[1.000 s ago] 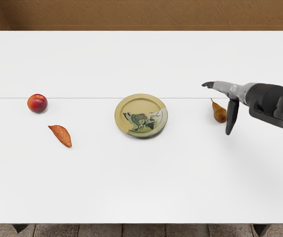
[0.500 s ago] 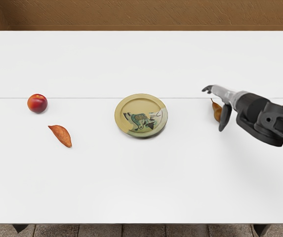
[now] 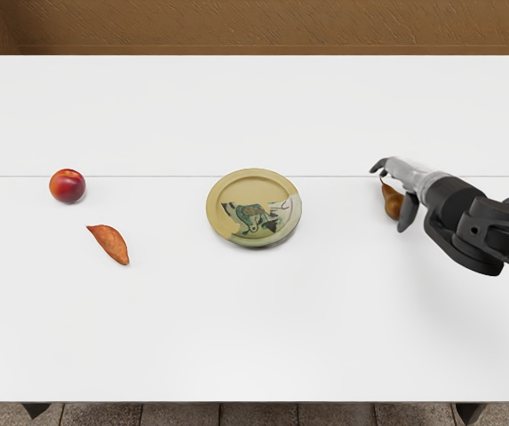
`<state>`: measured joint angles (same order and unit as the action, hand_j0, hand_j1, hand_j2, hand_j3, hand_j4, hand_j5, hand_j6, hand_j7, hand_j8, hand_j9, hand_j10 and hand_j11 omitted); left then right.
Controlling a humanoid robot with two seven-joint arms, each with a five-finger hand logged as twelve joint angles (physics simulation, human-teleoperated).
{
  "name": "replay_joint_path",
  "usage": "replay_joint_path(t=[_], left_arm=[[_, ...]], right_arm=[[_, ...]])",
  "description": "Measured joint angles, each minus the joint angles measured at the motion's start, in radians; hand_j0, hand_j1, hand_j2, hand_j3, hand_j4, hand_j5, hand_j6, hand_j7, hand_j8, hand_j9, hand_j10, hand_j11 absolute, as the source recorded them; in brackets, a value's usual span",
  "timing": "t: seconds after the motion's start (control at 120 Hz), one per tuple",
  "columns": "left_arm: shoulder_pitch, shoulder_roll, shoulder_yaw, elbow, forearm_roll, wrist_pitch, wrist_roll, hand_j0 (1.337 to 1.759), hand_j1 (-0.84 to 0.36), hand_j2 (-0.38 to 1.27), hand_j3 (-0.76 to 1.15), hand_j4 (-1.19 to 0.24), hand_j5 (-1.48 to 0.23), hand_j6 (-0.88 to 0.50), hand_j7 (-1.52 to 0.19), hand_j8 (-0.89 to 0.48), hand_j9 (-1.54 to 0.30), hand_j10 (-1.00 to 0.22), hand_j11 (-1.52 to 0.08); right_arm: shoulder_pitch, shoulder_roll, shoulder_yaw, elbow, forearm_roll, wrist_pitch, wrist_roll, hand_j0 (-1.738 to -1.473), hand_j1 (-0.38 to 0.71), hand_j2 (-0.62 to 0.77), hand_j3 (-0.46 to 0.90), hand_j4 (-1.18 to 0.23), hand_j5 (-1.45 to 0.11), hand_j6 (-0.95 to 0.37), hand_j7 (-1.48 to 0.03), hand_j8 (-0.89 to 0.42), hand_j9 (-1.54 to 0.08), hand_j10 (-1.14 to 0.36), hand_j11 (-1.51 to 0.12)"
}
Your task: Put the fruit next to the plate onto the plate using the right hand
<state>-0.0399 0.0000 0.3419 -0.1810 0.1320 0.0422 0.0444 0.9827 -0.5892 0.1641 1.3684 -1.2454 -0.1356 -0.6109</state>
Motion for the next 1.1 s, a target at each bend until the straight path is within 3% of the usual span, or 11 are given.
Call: replay_joint_path(t=[0.242,0.267,0.283,0.308,0.408,0.567,0.583,0.8,0.933,0.975,1.1], left_arm=[[0.0,0.0,0.0,0.0,0.0,0.0,0.0,1.658,0.35,0.0,0.0,0.0,0.0,0.0,0.0,0.0,0.0,0.0,0.0],[0.0,0.0,0.0,0.0,0.0,0.0,0.0,1.658,0.35,0.0,0.0,0.0,0.0,0.0,0.0,0.0,0.0,0.0,0.0],[0.0,0.0,0.0,0.0,0.0,0.0,0.0,1.658,0.35,0.0,0.0,0.0,0.0,0.0,0.0,0.0,0.0,0.0,0.0],[0.001,0.0,0.0,0.0,0.0,0.0,0.0,1.658,0.35,0.0,0.0,0.0,0.0,0.0,0.0,0.0,0.0,0.0,0.0],[0.0,0.0,0.0,0.0,0.0,0.0,0.0,1.658,0.35,0.0,0.0,0.0,0.0,0.0,0.0,0.0,0.0,0.0,0.0],[0.0,0.0,0.0,0.0,0.0,0.0,0.0,1.658,0.35,0.0,0.0,0.0,0.0,0.0,0.0,0.0,0.0,0.0,0.0],[0.0,0.0,0.0,0.0,0.0,0.0,0.0,1.658,0.35,0.0,0.0,0.0,0.0,0.0,0.0,0.0,0.0,0.0,0.0],[0.0,0.0,0.0,0.0,0.0,0.0,0.0,1.658,0.35,0.0,0.0,0.0,0.0,0.0,0.0,0.0,0.0,0.0,0.0],[0.0,0.0,0.0,0.0,0.0,0.0,0.0,1.658,0.35,0.0,0.0,0.0,0.0,0.0,0.0,0.0,0.0,0.0,0.0],[0.0,0.0,0.0,0.0,0.0,0.0,0.0,1.658,0.35,0.0,0.0,0.0,0.0,0.0,0.0,0.0,0.0,0.0,0.0],[0.0,0.0,0.0,0.0,0.0,0.0,0.0,1.658,0.35,0.0,0.0,0.0,0.0,0.0,0.0,0.0,0.0,0.0,0.0]], right_arm=[[0.008,0.039,-0.034,-0.051,-0.003,-0.004,0.0,-1.658,-0.04,-0.05,0.0,-0.27,-0.34,-0.26,-0.34,-0.27,-0.34,-0.27,-0.34],[0.008,0.04,-0.035,-0.053,-0.003,-0.004,0.0,-1.654,-0.03,-0.09,0.12,-0.28,-0.35,-0.26,-0.35,-0.28,-0.35,-0.28,-0.35],[0.009,0.04,-0.035,-0.055,-0.003,-0.004,0.0,-1.654,-0.03,-0.09,0.0,-0.28,-0.36,-0.25,-0.36,-0.28,-0.36,-0.28,-0.36],[0.009,0.041,-0.036,-0.058,-0.003,-0.004,0.0,-1.654,-0.01,-0.13,0.1,-0.3,-0.37,-0.25,-0.37,-0.3,-0.37,-0.29,-0.37],[0.01,0.043,-0.037,-0.065,-0.003,-0.003,0.0,-1.656,0.07,-0.11,0.0,-0.36,-0.45,-0.21,-0.46,-0.35,-0.45,-0.36,-0.45],[0.011,0.044,-0.038,-0.069,0.001,0.004,-0.001,-1.655,0.15,-0.14,0.1,-0.47,-0.66,-0.14,-0.64,-0.2,-0.65,-0.48,-0.65],[0.011,0.044,-0.038,-0.069,0.001,0.004,-0.001,-1.655,0.16,-0.09,0.0,-0.49,-0.68,-0.14,-0.66,-0.21,-0.67,-0.5,-0.67],[0.026,0.045,-0.036,-0.073,0.008,0.018,-0.002,-1.651,0.3,0.19,0.0,-0.68,-1.0,-0.09,-0.94,-0.14,-0.98,-0.61,-0.98],[0.034,0.059,-0.035,-0.098,0.009,0.017,-0.001,-1.644,0.18,0.12,0.0,-0.76,-1.09,-0.18,-1.03,-0.21,-1.09,-0.66,-1.09],[0.037,0.064,-0.035,-0.104,0.009,0.016,-0.001,-1.645,0.17,0.25,0.0,-0.78,-1.1,-0.24,-1.05,-0.22,-1.11,-0.69,-1.12],[0.046,0.07,-0.032,-0.113,0.014,0.017,-0.002,-1.645,0.16,0.25,0.0,-0.81,-1.14,-0.33,-1.09,-0.24,-1.16,-0.69,-1.16]])
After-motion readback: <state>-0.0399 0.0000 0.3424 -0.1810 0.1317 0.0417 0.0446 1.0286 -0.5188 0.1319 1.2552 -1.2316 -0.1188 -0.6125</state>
